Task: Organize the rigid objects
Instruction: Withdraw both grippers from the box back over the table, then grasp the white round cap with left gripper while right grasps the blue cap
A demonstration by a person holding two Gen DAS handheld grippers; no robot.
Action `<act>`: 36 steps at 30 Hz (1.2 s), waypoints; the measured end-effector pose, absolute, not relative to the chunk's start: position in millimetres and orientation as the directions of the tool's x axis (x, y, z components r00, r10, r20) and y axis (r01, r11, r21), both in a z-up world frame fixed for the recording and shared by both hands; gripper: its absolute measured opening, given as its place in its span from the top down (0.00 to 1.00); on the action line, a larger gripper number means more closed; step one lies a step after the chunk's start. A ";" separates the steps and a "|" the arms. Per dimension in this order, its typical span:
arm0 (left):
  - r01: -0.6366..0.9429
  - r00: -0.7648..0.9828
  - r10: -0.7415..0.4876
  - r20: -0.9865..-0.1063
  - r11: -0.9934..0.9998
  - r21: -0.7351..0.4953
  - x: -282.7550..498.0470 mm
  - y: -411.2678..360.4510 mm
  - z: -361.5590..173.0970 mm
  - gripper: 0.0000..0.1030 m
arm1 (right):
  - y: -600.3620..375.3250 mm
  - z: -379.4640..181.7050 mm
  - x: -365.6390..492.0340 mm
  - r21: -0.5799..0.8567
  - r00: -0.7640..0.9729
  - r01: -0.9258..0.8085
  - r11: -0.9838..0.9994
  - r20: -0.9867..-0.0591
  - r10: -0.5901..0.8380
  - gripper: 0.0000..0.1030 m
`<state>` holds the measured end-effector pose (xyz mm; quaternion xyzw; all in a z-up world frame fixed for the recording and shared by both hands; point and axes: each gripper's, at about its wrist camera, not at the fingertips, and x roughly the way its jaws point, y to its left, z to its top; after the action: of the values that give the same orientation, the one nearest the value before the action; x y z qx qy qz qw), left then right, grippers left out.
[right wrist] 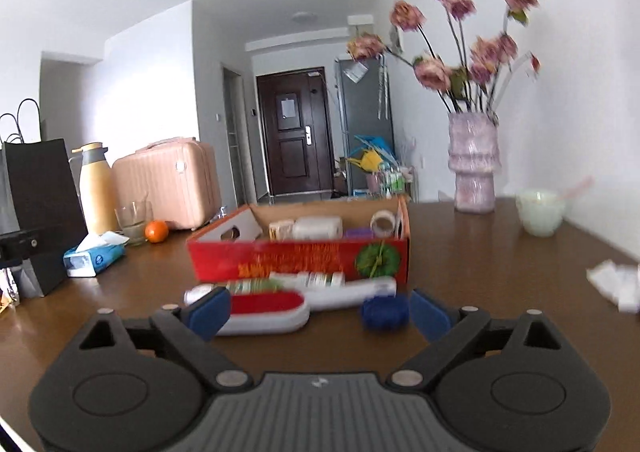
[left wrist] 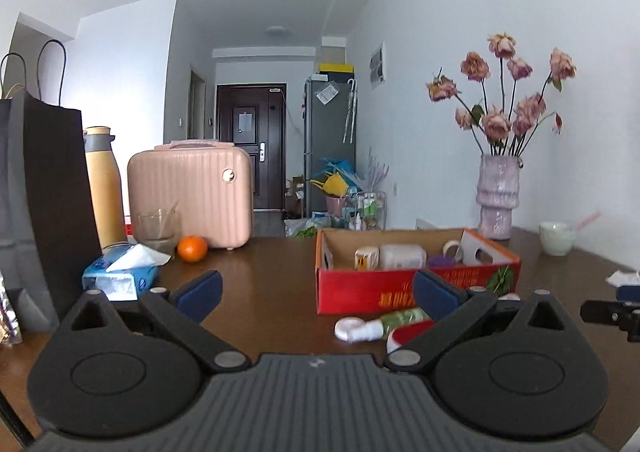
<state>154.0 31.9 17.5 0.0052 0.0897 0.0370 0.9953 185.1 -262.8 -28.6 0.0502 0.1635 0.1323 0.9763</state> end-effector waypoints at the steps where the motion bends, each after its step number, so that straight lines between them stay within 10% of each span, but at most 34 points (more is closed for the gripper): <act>1: -0.070 0.980 0.074 -0.186 0.997 0.029 152.5 31.2 16.0 0.00 | -263.9 -33.3 182.6 0.146 0.908 -0.243 0.959 -0.313 0.278 0.07; 36: -0.001 0.879 -0.008 -0.476 1.000 -0.020 260.0 25.7 -42.2 0.00 | -301.1 -49.0 271.3 0.179 0.849 -0.163 0.970 -0.476 0.230 0.21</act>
<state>260.0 25.7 -42.2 -0.0098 0.2455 -0.0018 0.9693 271.3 -301.1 -49.0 0.0658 0.2550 0.1025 0.9592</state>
